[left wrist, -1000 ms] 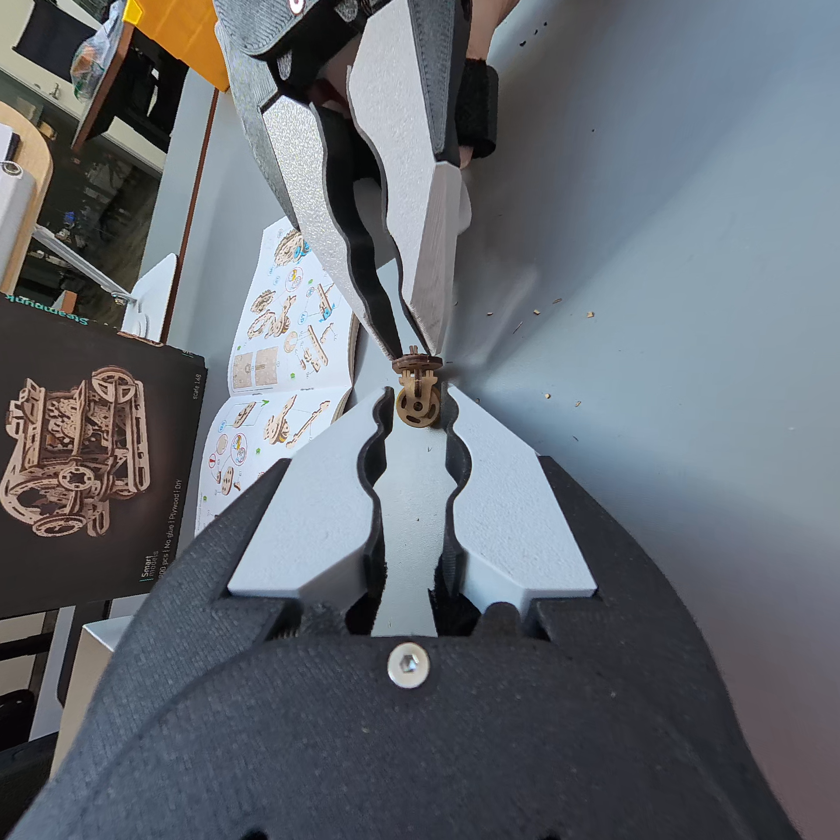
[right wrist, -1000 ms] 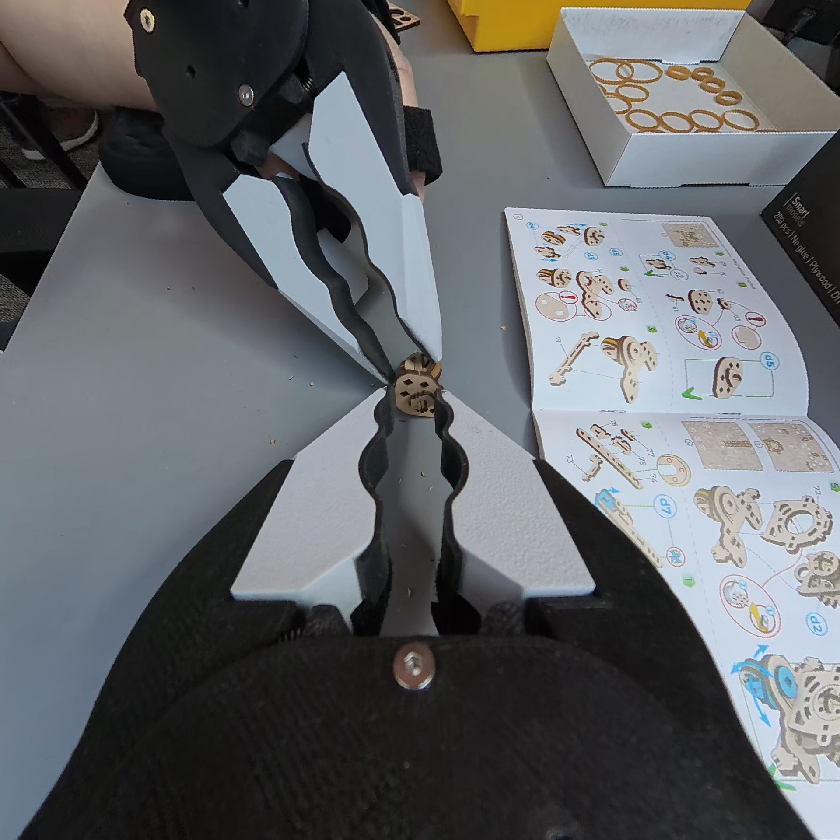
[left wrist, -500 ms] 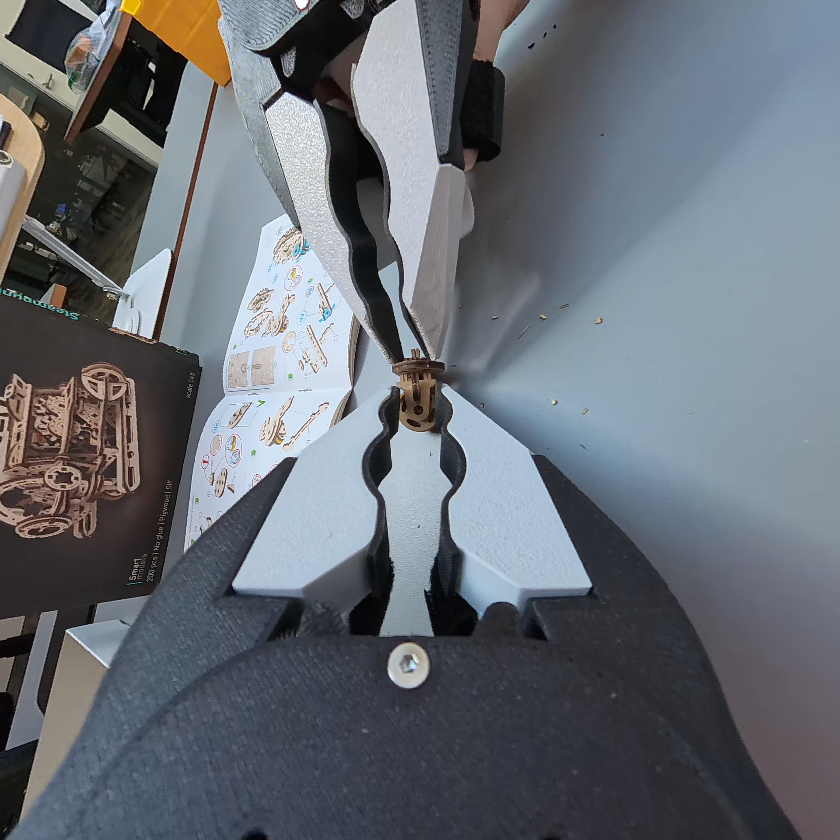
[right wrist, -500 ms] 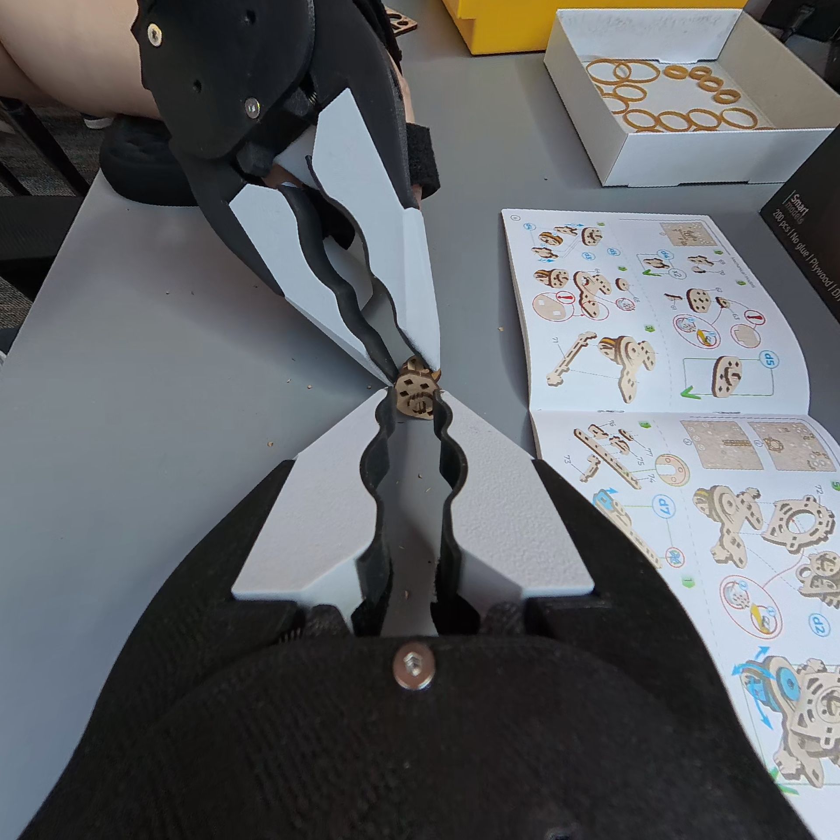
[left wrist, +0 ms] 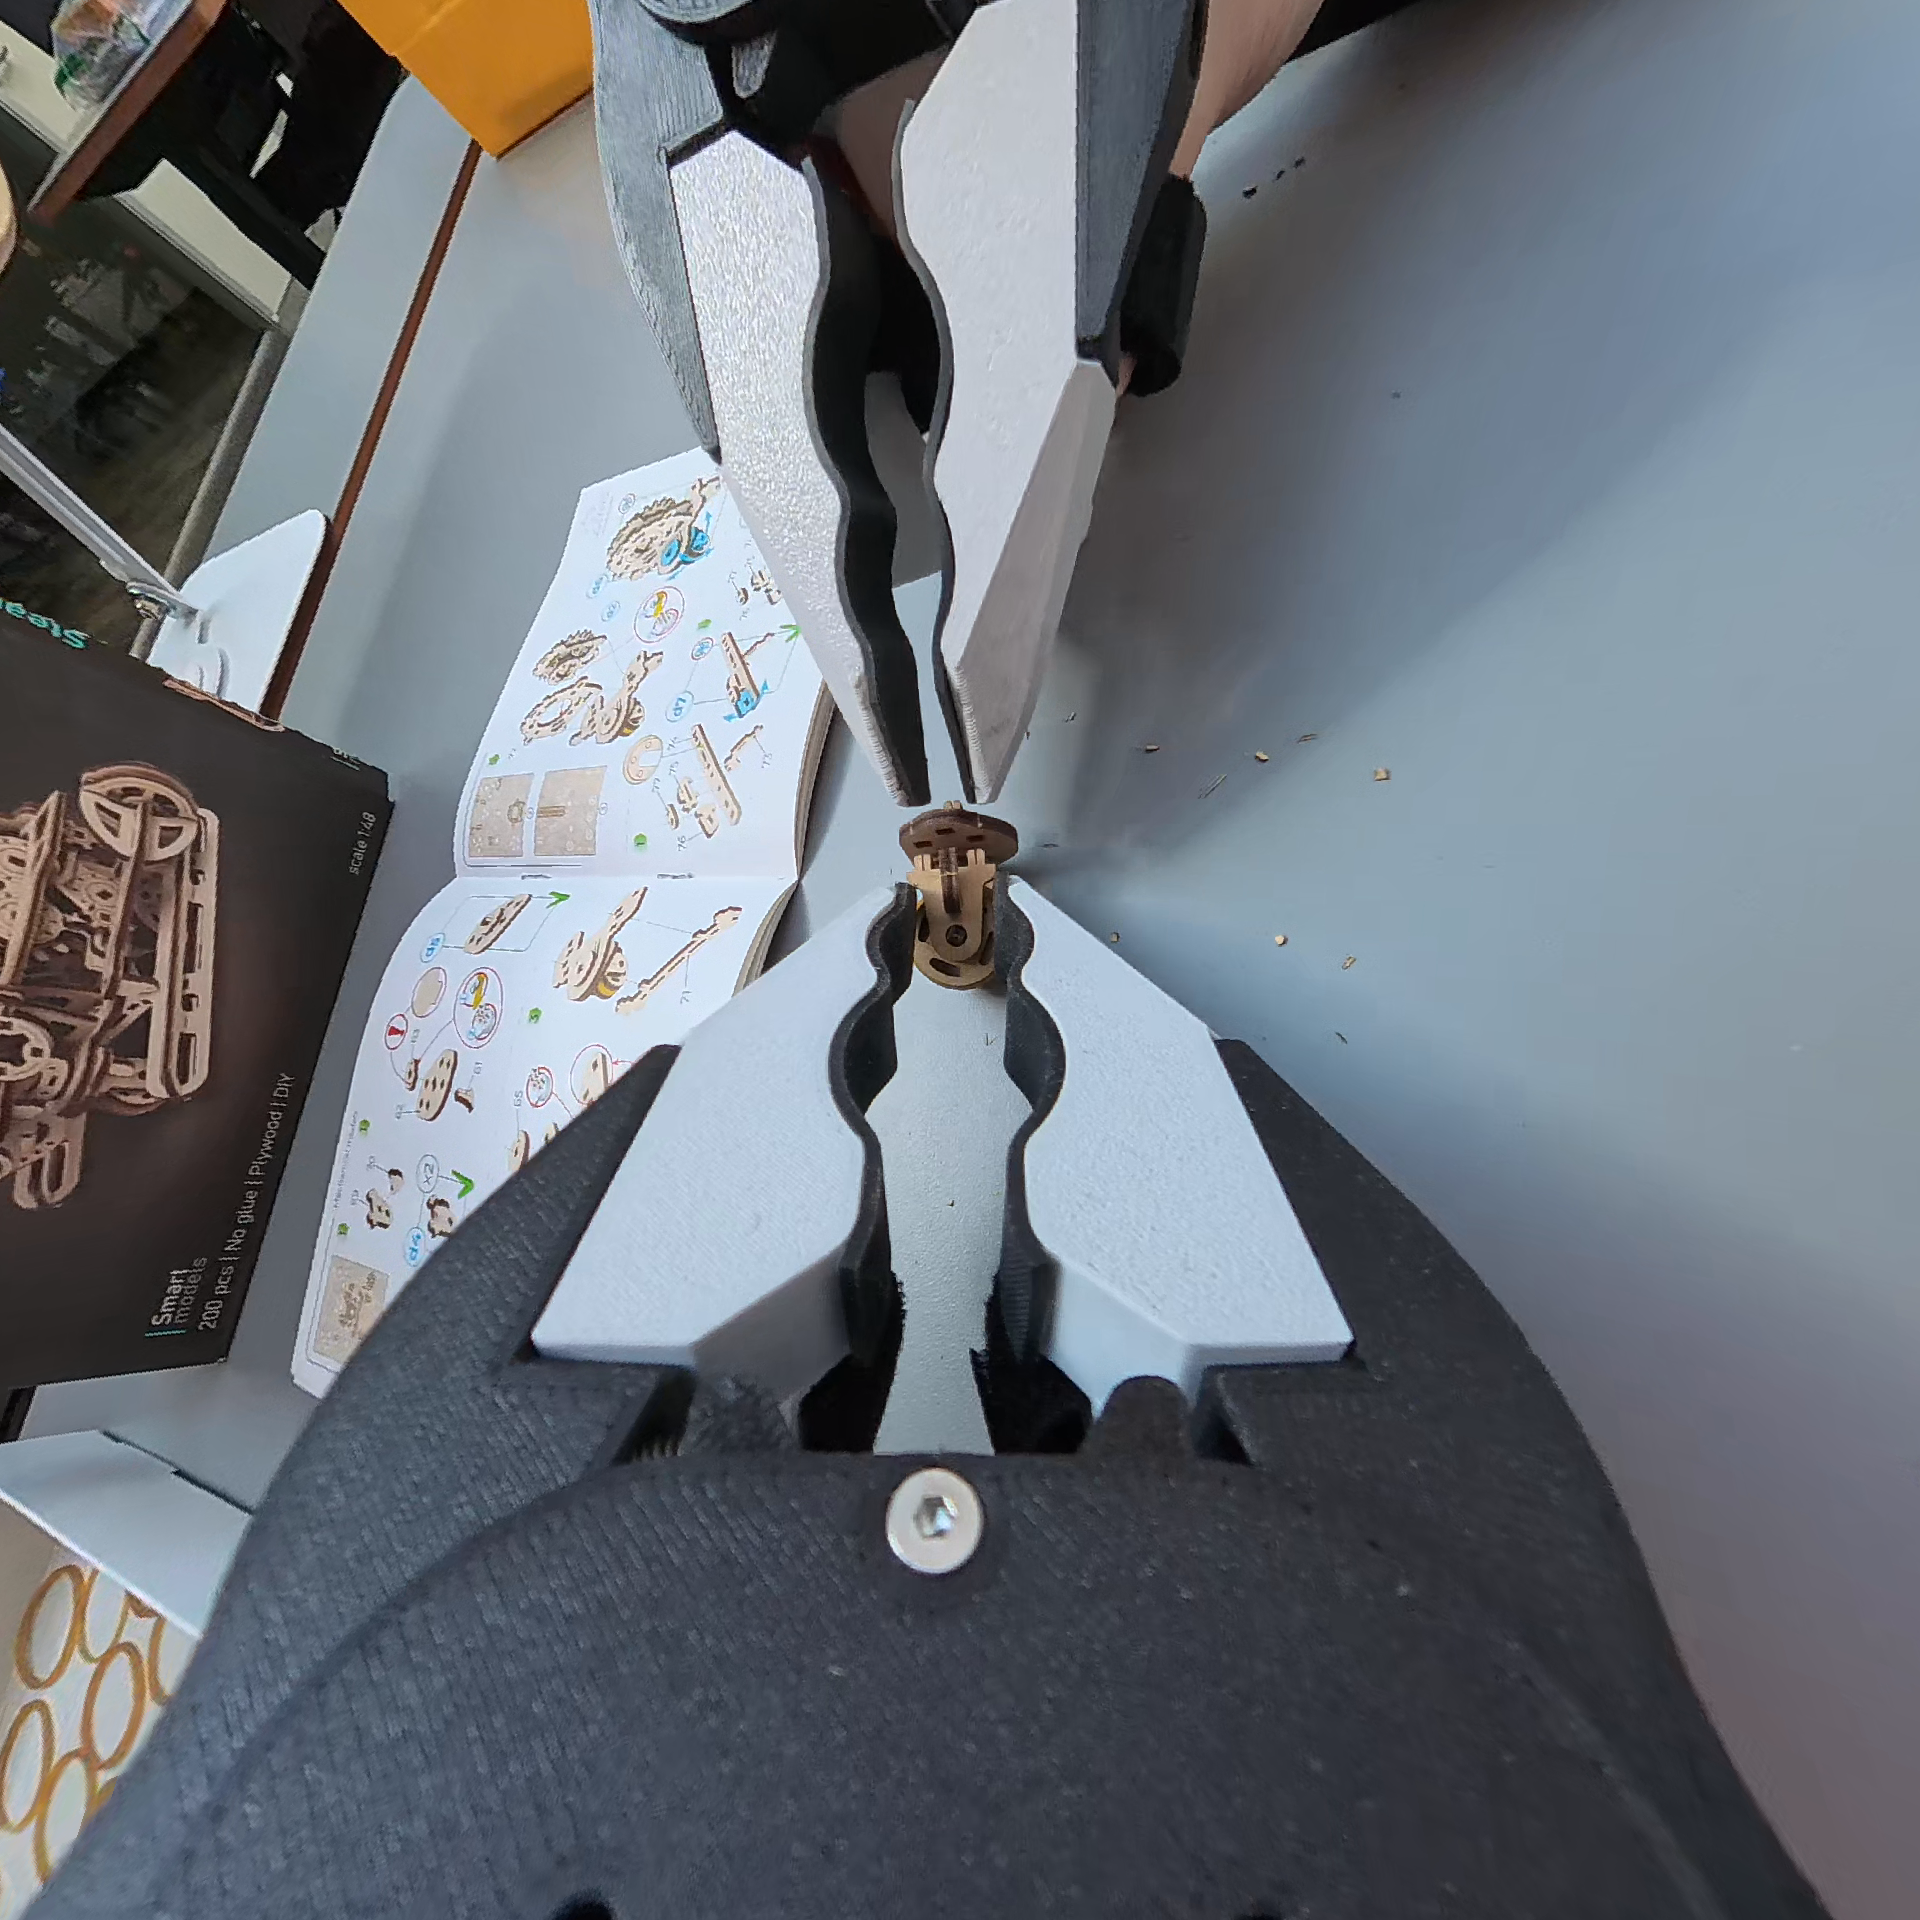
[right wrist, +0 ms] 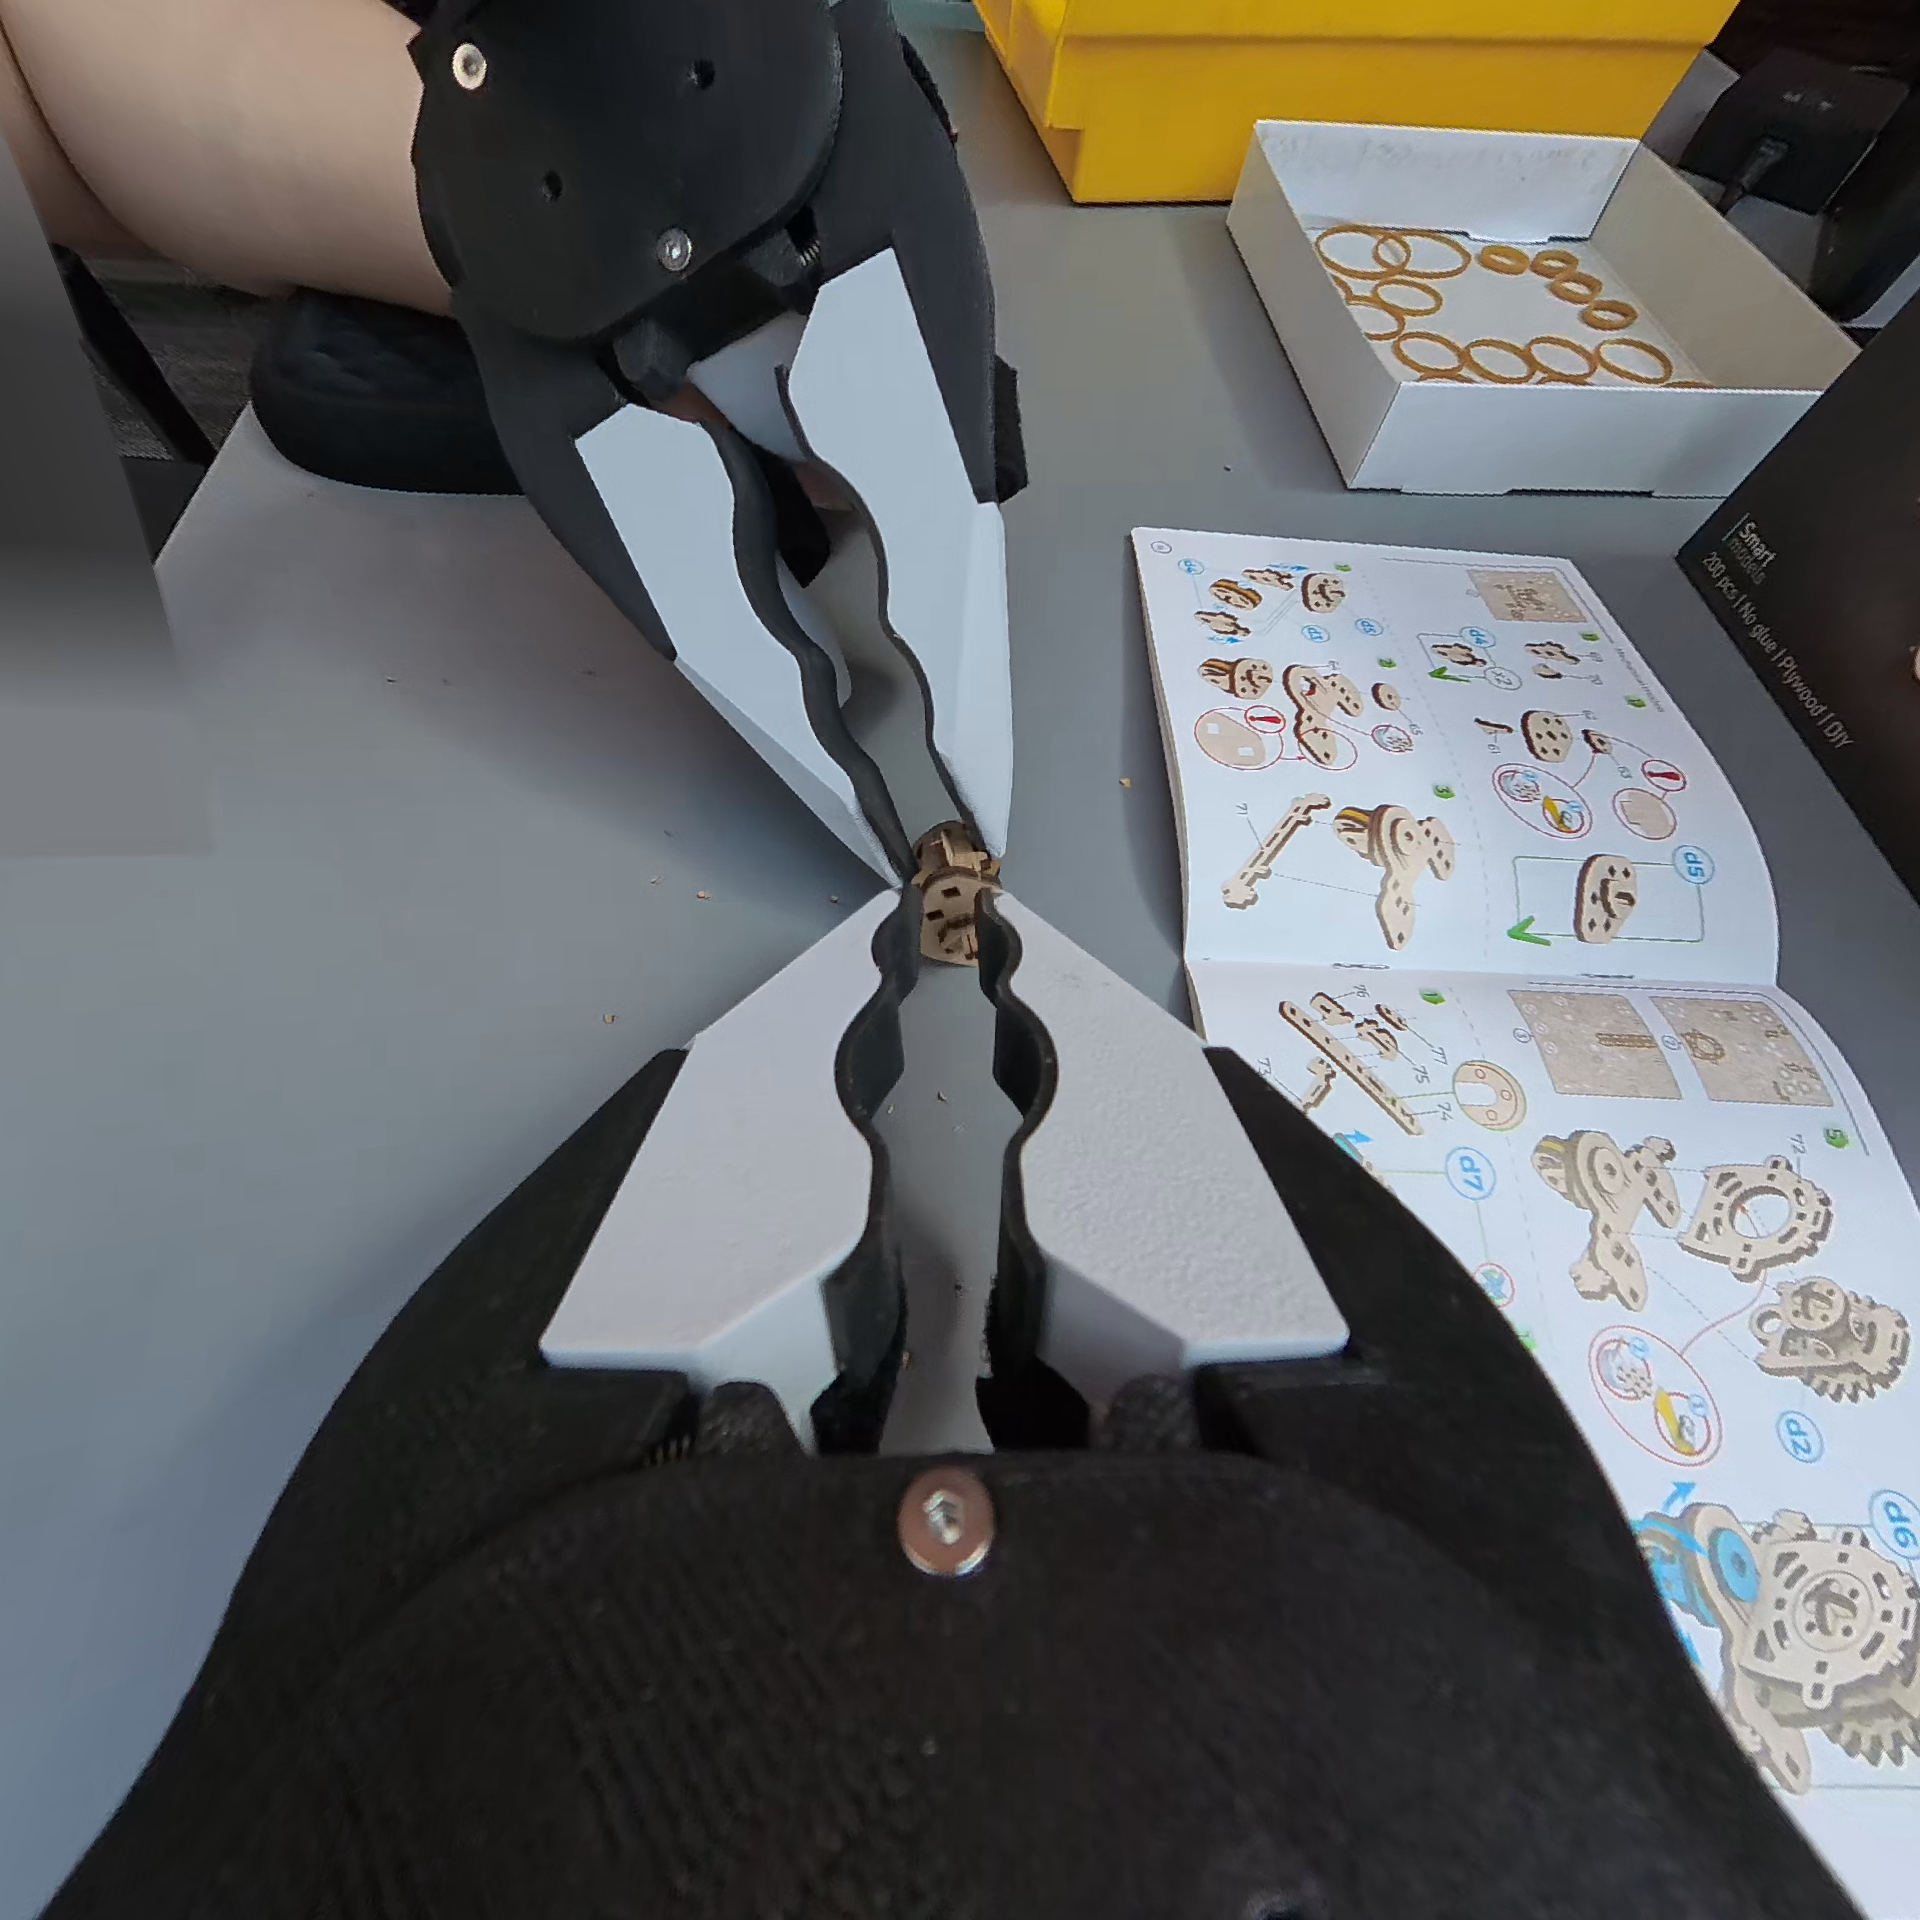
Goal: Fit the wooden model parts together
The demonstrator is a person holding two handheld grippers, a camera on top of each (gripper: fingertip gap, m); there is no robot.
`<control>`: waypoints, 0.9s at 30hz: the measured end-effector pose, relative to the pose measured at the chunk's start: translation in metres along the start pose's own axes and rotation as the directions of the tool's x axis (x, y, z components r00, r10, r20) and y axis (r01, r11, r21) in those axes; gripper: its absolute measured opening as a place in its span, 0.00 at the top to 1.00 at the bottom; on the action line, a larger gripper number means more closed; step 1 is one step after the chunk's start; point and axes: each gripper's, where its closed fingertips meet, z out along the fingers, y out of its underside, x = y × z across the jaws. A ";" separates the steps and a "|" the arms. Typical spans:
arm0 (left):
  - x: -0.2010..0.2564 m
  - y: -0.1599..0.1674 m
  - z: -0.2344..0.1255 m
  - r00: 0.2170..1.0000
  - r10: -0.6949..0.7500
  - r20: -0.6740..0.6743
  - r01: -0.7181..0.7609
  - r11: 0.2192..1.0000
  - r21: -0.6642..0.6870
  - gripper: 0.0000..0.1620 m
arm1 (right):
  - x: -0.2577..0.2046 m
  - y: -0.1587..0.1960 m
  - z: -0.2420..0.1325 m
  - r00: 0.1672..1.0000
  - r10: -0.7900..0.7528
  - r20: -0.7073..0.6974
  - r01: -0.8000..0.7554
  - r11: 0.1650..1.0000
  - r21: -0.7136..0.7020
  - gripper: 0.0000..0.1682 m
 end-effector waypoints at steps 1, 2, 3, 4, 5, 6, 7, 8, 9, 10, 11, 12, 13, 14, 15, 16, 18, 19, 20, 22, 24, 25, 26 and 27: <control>-0.001 0.001 0.000 1.000 -0.007 -0.003 0.007 1.000 -0.005 0.92 | 0.000 0.001 0.001 1.000 -0.002 0.003 0.002 1.000 -0.005 0.95; -0.001 0.002 0.001 1.000 -0.010 -0.005 0.010 1.000 -0.007 0.92 | 0.000 0.002 0.001 1.000 -0.002 0.004 0.002 1.000 -0.009 0.95; -0.001 0.002 0.000 1.000 -0.011 -0.006 0.011 1.000 -0.006 0.92 | 0.001 0.002 0.001 1.000 -0.007 0.001 0.007 1.000 -0.009 0.95; -0.001 0.002 0.001 1.000 -0.012 -0.007 0.012 1.000 -0.004 0.92 | 0.001 0.001 0.001 1.000 -0.016 0.001 0.016 1.000 -0.003 0.96; -0.001 0.001 0.001 1.000 -0.014 -0.011 0.014 1.000 -0.003 0.92 | 0.001 0.000 0.001 1.000 -0.027 -0.001 0.027 1.000 0.003 0.96; 0.000 0.000 0.001 1.000 -0.016 -0.015 0.016 1.000 -0.001 0.92 | 0.002 -0.001 0.001 0.999 -0.039 -0.009 0.039 0.999 0.003 0.96; 0.000 0.000 0.001 1.000 -0.019 -0.017 0.019 1.000 0.000 0.92 | 0.003 0.000 0.001 0.999 -0.050 -0.015 0.050 0.999 -0.002 0.97; 0.000 0.000 0.001 1.000 -0.021 -0.018 0.021 1.000 0.000 0.92 | 0.003 0.001 0.002 0.998 -0.058 -0.021 0.058 0.998 -0.008 0.97; 0.000 0.000 0.002 1.000 -0.022 -0.020 0.022 1.000 0.000 0.92 | 0.004 0.002 0.002 0.998 -0.062 -0.023 0.062 0.998 -0.013 0.98; 0.000 0.000 0.002 1.000 -0.023 -0.022 0.023 1.000 0.000 0.92 | 0.004 0.002 0.003 0.998 -0.063 -0.021 0.063 0.998 -0.013 0.98; 0.000 0.000 0.002 0.999 -0.024 -0.025 0.024 1.000 -0.002 0.92 | 0.002 0.001 0.003 0.998 -0.068 -0.017 0.068 0.998 -0.007 0.98; 0.000 0.000 0.002 0.999 -0.027 -0.029 0.027 1.000 -0.002 0.92 | 0.001 0.000 0.003 0.997 -0.073 -0.013 0.073 0.997 0.001 0.98; 0.000 0.000 0.002 0.999 -0.031 -0.031 0.031 1.000 -0.003 0.92 | 0.001 -0.001 0.003 0.997 -0.078 -0.013 0.078 0.997 0.003 0.98; 0.000 0.000 0.002 0.999 -0.034 -0.031 0.034 0.999 -0.004 0.93 | 0.001 -0.001 0.003 0.997 -0.081 -0.014 0.081 0.997 0.001 0.99; 0.000 0.000 0.002 0.999 -0.038 -0.034 0.038 0.999 -0.003 0.93 | 0.001 -0.001 0.003 0.996 -0.083 -0.013 0.083 0.997 0.001 0.99; 0.000 0.000 0.001 0.998 -0.044 -0.039 0.044 0.999 -0.002 0.93 | 0.000 -0.001 0.003 0.996 -0.086 -0.012 0.086 0.996 0.002 0.99; 0.000 0.000 0.001 0.998 -0.056 -0.042 0.056 0.998 0.001 0.93 | 0.000 -0.001 0.003 0.996 -0.088 -0.010 0.088 0.996 0.005 0.99; 0.000 -0.001 0.001 0.997 -0.060 -0.044 0.061 0.998 0.005 0.93 | 0.000 -0.002 0.003 0.996 -0.089 -0.009 0.089 0.996 0.007 0.99; 0.000 -0.001 0.001 0.997 -0.066 -0.047 0.067 0.998 0.007 0.93 | 0.000 -0.002 0.003 0.996 -0.088 -0.008 0.088 0.996 0.008 1.00; 0.000 -0.001 0.001 0.996 -0.076 -0.053 0.076 0.997 0.005 0.93 | 0.000 -0.001 0.003 0.996 -0.092 -0.011 0.092 0.996 0.000 1.00; 0.000 0.000 0.001 0.995 -0.078 -0.055 0.079 0.997 0.005 0.93 | 0.000 -0.001 0.003 0.996 -0.094 -0.010 0.094 0.996 0.001 1.00; 0.000 0.000 0.001 0.995 -0.081 -0.056 0.082 0.997 0.007 0.93 | 0.000 -0.001 0.003 0.996 -0.092 -0.008 0.092 0.996 0.001 1.00; 0.000 0.000 0.001 0.994 -0.086 -0.060 0.087 0.996 0.008 0.93 | 0.000 0.000 0.003 0.996 -0.090 -0.007 0.090 0.996 0.001 1.00; 0.000 -0.001 0.001 0.994 -0.092 -0.063 0.093 0.996 0.008 0.93 | 0.000 -0.001 0.003 0.996 -0.090 -0.005 0.090 0.996 0.002 1.00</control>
